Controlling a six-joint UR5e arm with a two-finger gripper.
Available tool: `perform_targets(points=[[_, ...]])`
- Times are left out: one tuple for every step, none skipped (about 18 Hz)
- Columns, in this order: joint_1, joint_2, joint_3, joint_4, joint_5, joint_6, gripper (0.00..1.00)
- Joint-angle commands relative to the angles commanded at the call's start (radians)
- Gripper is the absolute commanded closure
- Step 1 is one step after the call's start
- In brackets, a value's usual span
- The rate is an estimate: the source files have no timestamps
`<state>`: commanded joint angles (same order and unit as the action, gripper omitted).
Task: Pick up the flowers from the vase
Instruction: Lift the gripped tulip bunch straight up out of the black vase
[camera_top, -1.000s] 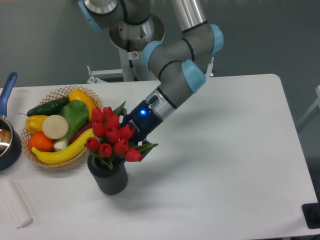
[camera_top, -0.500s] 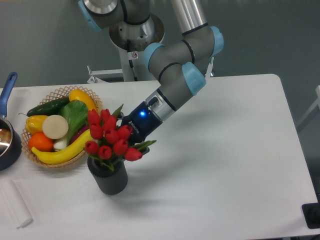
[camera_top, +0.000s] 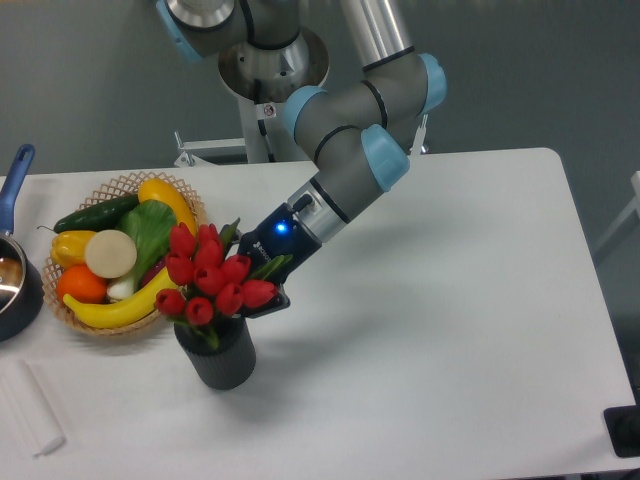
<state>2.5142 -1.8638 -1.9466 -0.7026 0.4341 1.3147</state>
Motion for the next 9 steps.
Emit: perform_targets(points=[[0.000, 0.003, 0.002, 0.000, 0.000, -0.012, 0.61], [0.000, 0.011, 0.006, 0.000, 0.000, -0.029, 0.61], [0.000, 0.021, 0.009, 0.000, 0.000, -0.058, 0.61], [0.000, 0.026, 0.012, 0.000, 0.002, -0.084, 0.62], [0.000, 0.031, 0.020, 0.000, 0.002, -0.098, 0.62], [0.000, 0.032, 0.025, 0.000, 0.002, -0.107, 0.62], [0.000, 0.038, 0.028, 0.000, 0.002, -0.118, 0.62], [0.000, 0.047, 0.032, 0.000, 0.000, -0.133, 0.61], [0.002, 0.054, 0.038, 0.000, 0.000, -0.152, 0.61]])
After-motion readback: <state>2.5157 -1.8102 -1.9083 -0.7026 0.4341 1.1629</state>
